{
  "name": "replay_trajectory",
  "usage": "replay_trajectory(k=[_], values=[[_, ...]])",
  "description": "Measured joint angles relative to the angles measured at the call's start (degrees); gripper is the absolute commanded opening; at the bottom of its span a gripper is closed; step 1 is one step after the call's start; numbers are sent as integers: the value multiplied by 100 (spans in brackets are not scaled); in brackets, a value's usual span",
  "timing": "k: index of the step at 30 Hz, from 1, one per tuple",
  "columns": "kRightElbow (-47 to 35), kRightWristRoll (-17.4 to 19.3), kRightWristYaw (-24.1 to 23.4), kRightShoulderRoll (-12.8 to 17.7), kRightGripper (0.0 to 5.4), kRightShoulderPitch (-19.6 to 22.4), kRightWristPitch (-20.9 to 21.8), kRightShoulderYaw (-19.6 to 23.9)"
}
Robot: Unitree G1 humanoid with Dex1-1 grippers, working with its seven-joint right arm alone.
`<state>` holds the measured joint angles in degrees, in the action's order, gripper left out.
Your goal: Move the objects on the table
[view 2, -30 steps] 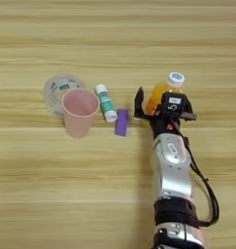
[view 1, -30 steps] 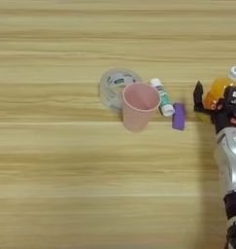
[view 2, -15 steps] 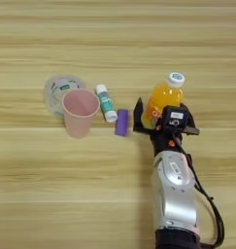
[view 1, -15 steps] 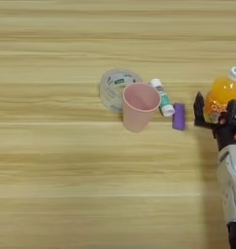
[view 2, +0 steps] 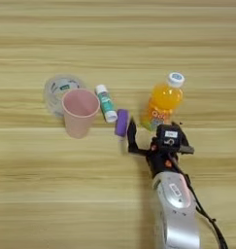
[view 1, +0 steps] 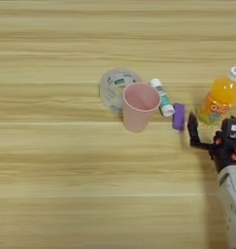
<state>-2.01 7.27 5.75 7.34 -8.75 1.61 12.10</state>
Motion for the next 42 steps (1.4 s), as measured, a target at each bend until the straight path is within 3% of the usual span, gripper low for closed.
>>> replay_trajectory(k=[9,20,42], values=[[-277,-18,227,-92,536,-405,-120,-375],[-260,-48,359,-98,536,-414,-214,-608],[294,-52,528,-17,536,74,-498,-648]])
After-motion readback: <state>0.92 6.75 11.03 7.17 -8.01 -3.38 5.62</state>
